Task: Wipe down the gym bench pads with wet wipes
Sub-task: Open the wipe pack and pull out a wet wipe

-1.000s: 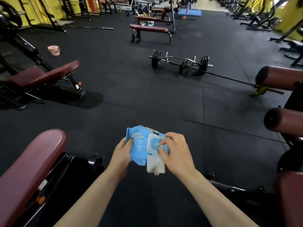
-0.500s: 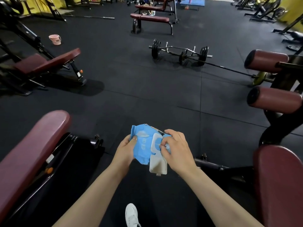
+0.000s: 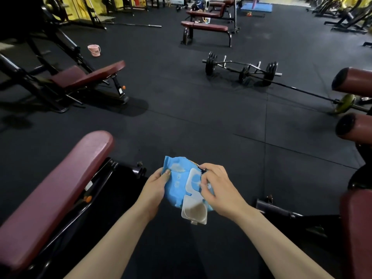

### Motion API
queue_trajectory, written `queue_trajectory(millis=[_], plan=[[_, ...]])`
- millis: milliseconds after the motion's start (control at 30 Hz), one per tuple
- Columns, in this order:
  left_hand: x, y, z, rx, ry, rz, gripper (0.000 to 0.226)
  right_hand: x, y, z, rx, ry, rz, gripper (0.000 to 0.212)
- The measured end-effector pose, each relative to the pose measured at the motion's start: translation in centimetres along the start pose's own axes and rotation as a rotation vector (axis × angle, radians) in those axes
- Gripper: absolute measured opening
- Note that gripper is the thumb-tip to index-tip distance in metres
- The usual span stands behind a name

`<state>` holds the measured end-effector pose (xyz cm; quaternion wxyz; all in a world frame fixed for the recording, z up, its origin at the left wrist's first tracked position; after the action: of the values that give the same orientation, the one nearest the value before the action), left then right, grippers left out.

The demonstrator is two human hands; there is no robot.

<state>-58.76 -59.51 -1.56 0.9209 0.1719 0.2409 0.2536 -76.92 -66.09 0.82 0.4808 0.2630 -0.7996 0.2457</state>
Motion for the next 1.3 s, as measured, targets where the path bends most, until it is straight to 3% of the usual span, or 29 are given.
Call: queue_trajectory(millis=[133, 233, 300, 400, 567, 700, 867, 1100, 1167, 1233, 1300], plan=[[3.6, -0.5, 1.7, 0.002, -0.001, 0.013, 0.021, -1.3, -1.6, -3.4, 0.025, -0.045, -0.076, 0.01], [6.2, -0.9, 2.9, -0.001, 0.022, 0.029, 0.022, -2.3, -2.5, -5.2, -0.059, -0.094, -0.062, 0.004], [8.0, -1.2, 3.8, -0.009, 0.052, 0.036, 0.024, -3.1, -3.1, -5.6, -0.196, -0.19, -0.047, 0.021], [10.4, -1.7, 5.4, -0.018, 0.093, 0.033, 0.025, -4.7, -4.1, -6.4, -0.345, -0.307, -0.194, 0.061], [12.6, -2.2, 7.6, 0.003, 0.124, -0.052, 0.027, -6.8, -5.5, -8.3, -0.477, -0.581, -0.396, 0.092], [13.9, -2.5, 8.8, 0.029, 0.086, -0.1, 0.028, -8.2, -6.3, -9.9, -0.489, -0.699, -0.403, 0.069], [15.3, -2.9, 10.3, -0.053, -0.121, -0.119, 0.02, -8.2, -7.0, -10.7, -0.422, -0.597, -0.311, 0.039], [15.9, -2.4, 12.2, -0.103, -0.397, -0.279, 0.023, -7.1, -8.7, -11.6, -0.224, -0.458, -0.349, 0.033], [16.1, -2.8, 13.4, -0.205, -0.474, -0.278, 0.017, -6.4, -9.4, -11.8, -0.176, -0.428, -0.413, 0.032], [15.6, -3.1, 14.9, -0.294, -0.622, -0.341, 0.041, -5.5, -10.4, -12.3, -0.109, -0.329, -0.474, 0.031], [14.0, -3.0, 15.4, -0.249, -0.904, -0.476, 0.059, -4.7, -11.5, -13.3, -0.017, -0.173, -0.523, 0.034]])
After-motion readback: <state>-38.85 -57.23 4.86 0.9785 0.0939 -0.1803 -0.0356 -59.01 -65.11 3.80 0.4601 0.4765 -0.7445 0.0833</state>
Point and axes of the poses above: each hand's wrist, its own y-axis away from the middle knuckle, its own x-axis out of the back of the hand, z = x × y, the point moved 5 cm from there along -y, towards the middle knuckle, and after that the axes turned 14 degrees about y, right-handed, at the moved point
